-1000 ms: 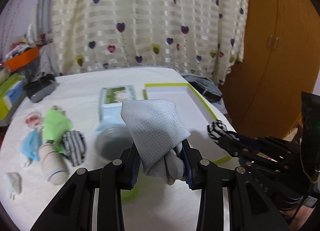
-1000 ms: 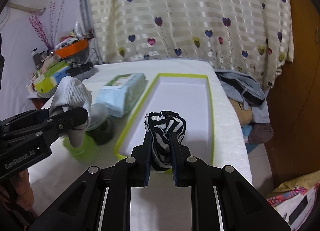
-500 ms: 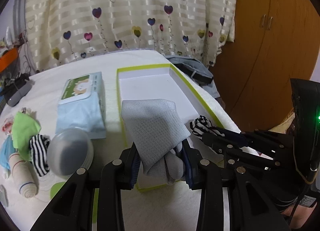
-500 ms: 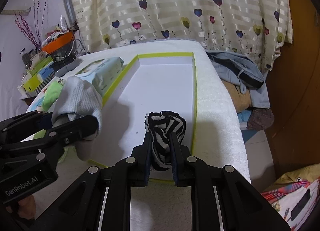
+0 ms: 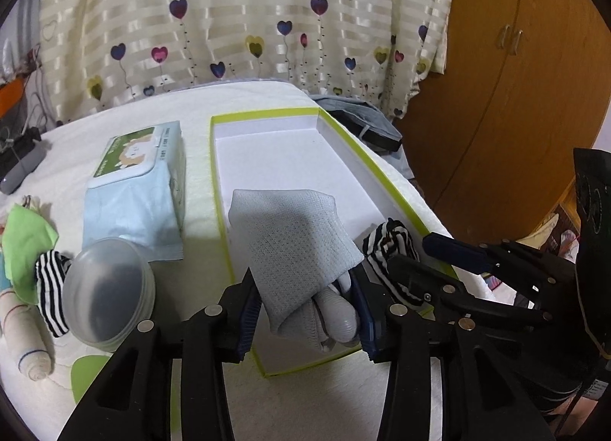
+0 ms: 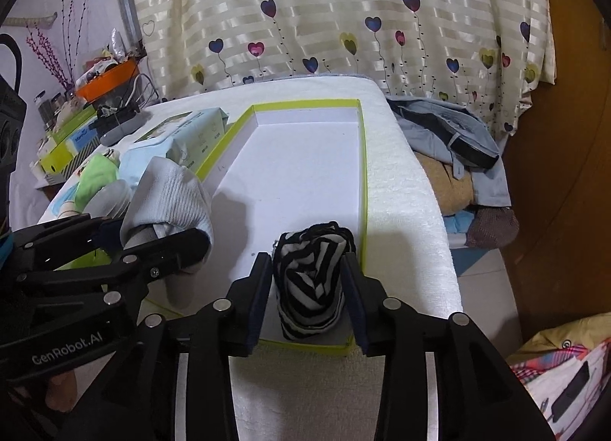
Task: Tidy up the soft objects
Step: 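Carry the grey sock in the left gripper while the right gripper carries the striped sock to the box, then lower and open the left gripper in the box while the right gripper releases the striped sock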
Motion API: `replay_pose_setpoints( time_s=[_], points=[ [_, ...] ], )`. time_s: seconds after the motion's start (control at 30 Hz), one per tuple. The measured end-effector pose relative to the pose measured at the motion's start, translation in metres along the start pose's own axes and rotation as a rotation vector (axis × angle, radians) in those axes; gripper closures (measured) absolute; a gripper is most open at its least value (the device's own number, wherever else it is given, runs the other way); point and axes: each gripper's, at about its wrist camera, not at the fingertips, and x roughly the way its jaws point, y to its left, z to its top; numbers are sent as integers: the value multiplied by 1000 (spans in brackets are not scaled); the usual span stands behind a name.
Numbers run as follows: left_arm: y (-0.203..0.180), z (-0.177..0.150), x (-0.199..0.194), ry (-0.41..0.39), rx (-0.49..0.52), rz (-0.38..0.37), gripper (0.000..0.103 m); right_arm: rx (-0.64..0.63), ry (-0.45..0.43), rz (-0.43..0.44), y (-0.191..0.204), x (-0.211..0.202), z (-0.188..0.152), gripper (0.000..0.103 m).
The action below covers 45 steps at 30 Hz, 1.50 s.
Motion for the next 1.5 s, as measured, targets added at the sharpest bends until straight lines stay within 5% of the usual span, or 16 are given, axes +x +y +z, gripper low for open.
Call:
replay_pose_setpoints(
  time_s=[0.93,1.3,1.5],
  points=[
    [6,9,-18,-47,-18,-51,45,41,-43,-23,-11,-27,-8,57],
    [31,-6,-55,-92,-53,-3,45,-87,-34,-49,30,-12,-3,58],
    [52,-17,-79,-128,-99,29,46,-126,57,5,44,14,-2,58]
  ],
)
